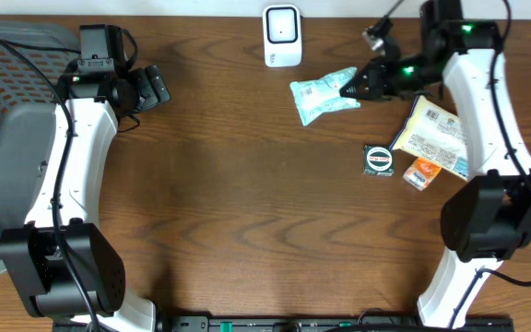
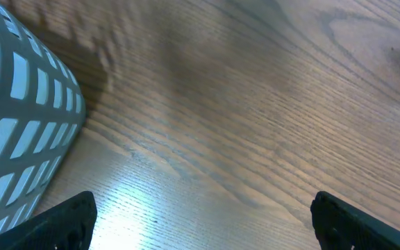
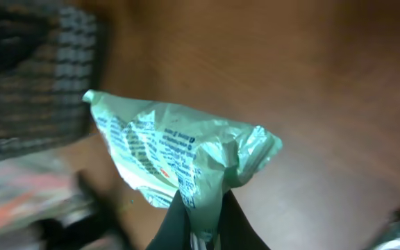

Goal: Scan the item barcode
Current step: 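Carry the wipe pack up and hold it at the white scanner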

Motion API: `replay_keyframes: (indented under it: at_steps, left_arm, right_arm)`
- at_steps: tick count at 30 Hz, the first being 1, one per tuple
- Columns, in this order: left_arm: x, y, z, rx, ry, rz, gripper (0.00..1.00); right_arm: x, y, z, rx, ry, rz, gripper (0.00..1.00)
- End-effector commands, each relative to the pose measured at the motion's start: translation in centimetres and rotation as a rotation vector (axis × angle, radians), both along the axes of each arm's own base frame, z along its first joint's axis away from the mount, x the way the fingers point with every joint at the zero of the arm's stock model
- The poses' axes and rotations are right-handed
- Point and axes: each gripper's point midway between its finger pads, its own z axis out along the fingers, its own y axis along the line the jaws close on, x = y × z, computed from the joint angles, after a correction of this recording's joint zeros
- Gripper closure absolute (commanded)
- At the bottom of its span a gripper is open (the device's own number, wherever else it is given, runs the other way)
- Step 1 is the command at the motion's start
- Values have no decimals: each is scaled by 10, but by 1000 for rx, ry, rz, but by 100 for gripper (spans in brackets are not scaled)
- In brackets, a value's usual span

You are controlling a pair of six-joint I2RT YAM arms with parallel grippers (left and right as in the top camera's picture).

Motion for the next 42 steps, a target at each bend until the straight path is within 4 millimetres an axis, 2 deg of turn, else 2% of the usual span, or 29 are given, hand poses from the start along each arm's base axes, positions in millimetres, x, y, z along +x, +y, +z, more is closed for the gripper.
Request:
replay_keyframes:
  at_steps: [1,5,10,15,24,28,31,35,42]
  left_arm:
    - [3,1,12,17,-28,-8,2]
    - [3,1,12,17,-28,-8,2]
    - [3,1,12,17,-28,-8,2]
    - [3,1,12,17,-28,-8,2]
    - [3,1,12,17,-28,-8,2]
    - [3,1,12,17,-28,-8,2]
    - [3,1,12,17,-28,-8,2]
    - [3,1,12,17,-28,-8,2]
    - [3,1,12,17,-28,-8,2]
  right_arm:
    - [20,-6,-5,-268,-97,-120,99]
    - [50,-1,-5,-500,-287,-170,99]
    - [82,10,17,-744,-537,-267,99]
    - [107,29,37,-886,-749,-279,99]
    - [162,61,41,-1108,-1078,-163,99]
    - [184,72,28,-1247,-1199,-27,99]
    - [193,78,14,-1317,-1241,45,99]
    - [198,81,5,-1352,-1260,55,99]
    - [198,83,3,-1348,-1261,61,99]
